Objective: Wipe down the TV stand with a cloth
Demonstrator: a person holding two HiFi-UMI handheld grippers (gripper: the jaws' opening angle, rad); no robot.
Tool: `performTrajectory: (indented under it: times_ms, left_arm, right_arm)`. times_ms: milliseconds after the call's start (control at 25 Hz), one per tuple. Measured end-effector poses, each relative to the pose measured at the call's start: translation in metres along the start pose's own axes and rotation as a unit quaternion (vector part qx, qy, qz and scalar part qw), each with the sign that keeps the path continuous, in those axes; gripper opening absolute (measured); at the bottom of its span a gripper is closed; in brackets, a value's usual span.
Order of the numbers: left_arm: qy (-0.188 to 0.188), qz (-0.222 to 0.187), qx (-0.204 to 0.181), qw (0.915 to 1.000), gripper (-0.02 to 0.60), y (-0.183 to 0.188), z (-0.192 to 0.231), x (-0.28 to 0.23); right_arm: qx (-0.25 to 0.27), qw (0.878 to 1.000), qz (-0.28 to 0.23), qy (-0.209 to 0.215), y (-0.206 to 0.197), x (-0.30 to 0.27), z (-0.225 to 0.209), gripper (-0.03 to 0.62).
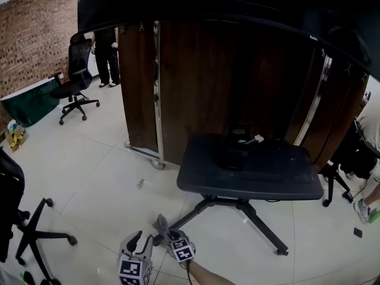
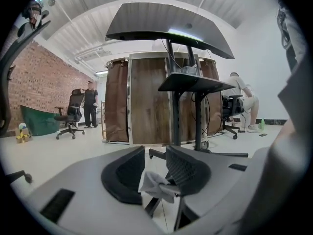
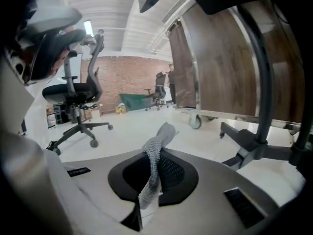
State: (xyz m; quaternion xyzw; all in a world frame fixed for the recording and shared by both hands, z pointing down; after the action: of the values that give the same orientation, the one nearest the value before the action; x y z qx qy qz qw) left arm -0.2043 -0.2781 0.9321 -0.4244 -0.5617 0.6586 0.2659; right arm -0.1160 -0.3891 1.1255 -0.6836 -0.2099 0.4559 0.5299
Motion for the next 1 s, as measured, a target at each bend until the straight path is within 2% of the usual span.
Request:
performTrajectory:
  times_ms: [80, 200, 320, 480, 560, 680, 760, 800, 880, 920, 1000]
  left_arm:
    - [-0.011, 0.003, -0.007, 0.9999, 0.146, -0.002, -0.007, -0.023]
    - [-0.044, 0.003, -0.019, 0.9988, 0.146, -0.006, -0.028, -0.075]
    - [-0.096, 0.017, -0.017, 0.9951, 0.146, -0.016, -0.065, -0.129]
    - [-0.165, 0.033, -0.01, 0.9858, 0.146, -0.033, -0.121, -0.173]
    - [-0.187, 0.045, 0.0, 0.9813, 0.146, -0.047, -0.143, -0.182]
    - [-0.21, 0.066, 0.004, 0.9754, 0.146, -0.064, -0.169, -0.187]
    - [-0.225, 0.078, 0.007, 0.9712, 0.146, -0.067, -0.183, -0.187]
    - [-0.231, 0.084, 0.007, 0.9694, 0.146, -0.064, -0.189, -0.184]
    - [-0.243, 0.092, 0.005, 0.9655, 0.146, -0.045, -0.202, -0.173]
    - [-0.252, 0.092, -0.001, 0.9634, 0.146, -0.027, -0.207, -0.166]
    - [-0.269, 0.081, -0.016, 0.9595, 0.146, 0.033, -0.219, -0.152]
  right_arm:
    - [-0.016, 0.998, -0.019, -0.063, 0.014, 0.011, -0.062, 0.023]
    - [-0.033, 0.984, -0.021, -0.172, 0.012, 0.051, -0.179, 0.023]
    - [-0.056, 0.962, 0.007, -0.266, -0.015, 0.102, -0.281, 0.023]
    - [-0.086, 0.93, 0.066, -0.352, -0.081, 0.179, -0.363, 0.023]
    - [-0.098, 0.913, 0.107, -0.381, -0.128, 0.225, -0.382, 0.023]
    - [-0.138, 0.879, 0.166, -0.425, -0.204, 0.31, -0.386, 0.023]
    - [-0.162, 0.861, 0.184, -0.445, -0.232, 0.361, -0.377, 0.023]
    - [-0.169, 0.858, 0.181, -0.449, -0.232, 0.38, -0.368, 0.023]
    - [-0.172, 0.866, 0.153, -0.444, -0.201, 0.407, -0.345, 0.023]
    - [-0.169, 0.875, 0.127, -0.436, -0.167, 0.414, -0.333, 0.023]
    - [-0.156, 0.895, 0.064, -0.414, -0.071, 0.432, -0.308, 0.023]
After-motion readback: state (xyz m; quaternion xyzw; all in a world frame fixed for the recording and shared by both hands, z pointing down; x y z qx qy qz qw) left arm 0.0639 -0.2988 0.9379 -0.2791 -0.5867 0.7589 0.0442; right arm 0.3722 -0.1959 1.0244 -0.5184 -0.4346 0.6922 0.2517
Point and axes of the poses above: the fingertips, and each gripper's own axes: x backward along the fingers, z to its left, y out of its top, the point moved 6 cm from there along x, backward along the fingers, and after that the axes turned 12 degrees about -y, right-handed, at the moved point
